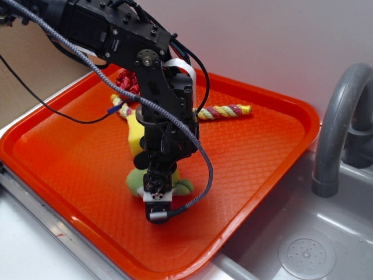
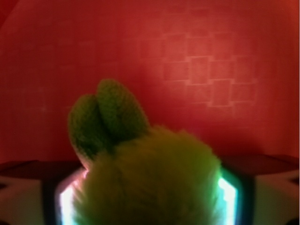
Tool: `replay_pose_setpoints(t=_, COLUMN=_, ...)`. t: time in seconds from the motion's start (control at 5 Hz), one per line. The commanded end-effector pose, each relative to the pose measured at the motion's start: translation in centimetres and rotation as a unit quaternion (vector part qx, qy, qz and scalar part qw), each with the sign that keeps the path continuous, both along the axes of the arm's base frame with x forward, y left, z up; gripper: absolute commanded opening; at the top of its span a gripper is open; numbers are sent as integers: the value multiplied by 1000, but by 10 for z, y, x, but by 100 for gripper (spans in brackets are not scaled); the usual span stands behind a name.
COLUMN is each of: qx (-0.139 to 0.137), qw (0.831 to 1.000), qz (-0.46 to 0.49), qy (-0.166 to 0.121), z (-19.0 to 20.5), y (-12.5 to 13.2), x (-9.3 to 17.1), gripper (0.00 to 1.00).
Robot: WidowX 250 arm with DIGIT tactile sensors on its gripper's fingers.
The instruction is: Grab the green animal.
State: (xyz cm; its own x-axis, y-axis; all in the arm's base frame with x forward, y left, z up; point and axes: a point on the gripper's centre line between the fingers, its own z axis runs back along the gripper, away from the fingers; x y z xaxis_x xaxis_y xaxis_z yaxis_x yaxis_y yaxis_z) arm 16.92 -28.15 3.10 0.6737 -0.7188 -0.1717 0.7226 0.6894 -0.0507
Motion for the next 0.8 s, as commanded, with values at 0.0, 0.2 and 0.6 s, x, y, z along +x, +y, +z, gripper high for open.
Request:
replay_pose_setpoints(t=0.0, qx=-32, qw=995, qz=76, qy=-53, z=82, y=14, x=1, gripper=0)
replay_pose_setpoints(t=0.2, qx=-26, qw=982, qz=173, qy=-69, z=127, y=52, x=8, gripper=0)
replay_pose_setpoints(t=0.6, qx=-41, qw=941, qz=306, qy=-138, z=188, y=120, x=-6, gripper=0)
